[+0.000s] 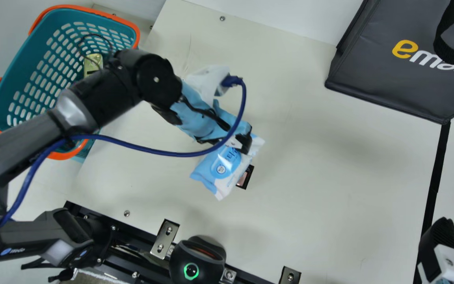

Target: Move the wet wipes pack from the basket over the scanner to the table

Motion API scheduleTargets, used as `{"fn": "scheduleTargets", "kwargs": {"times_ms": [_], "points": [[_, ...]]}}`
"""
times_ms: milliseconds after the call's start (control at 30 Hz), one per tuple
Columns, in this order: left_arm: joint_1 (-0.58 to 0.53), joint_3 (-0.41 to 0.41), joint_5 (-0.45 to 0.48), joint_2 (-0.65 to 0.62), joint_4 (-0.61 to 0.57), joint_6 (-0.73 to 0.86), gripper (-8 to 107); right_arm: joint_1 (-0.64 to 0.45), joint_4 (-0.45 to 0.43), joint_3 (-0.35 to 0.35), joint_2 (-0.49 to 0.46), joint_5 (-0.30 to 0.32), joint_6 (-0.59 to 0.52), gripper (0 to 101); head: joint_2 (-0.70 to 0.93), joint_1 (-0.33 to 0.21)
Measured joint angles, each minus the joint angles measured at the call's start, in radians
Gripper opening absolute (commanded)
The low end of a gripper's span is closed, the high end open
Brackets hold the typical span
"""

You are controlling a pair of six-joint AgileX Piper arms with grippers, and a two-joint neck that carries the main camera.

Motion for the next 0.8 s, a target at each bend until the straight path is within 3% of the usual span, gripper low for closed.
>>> {"fn": "scheduleTargets", "kwargs": {"times_ms": [233,800], "points": [[-0.044,0.042,-0.058,0.073,-0.006,-0.006,-8,0.000,0.000,0.000,0.000,0.000,0.000,95,0.002,0.002],[-0.065,0.086,-0.146,0.163,-0.003,-0.003,49,0.000,0.000,0.000,0.000,0.000,0.000,95,0.000,0.002]]}}
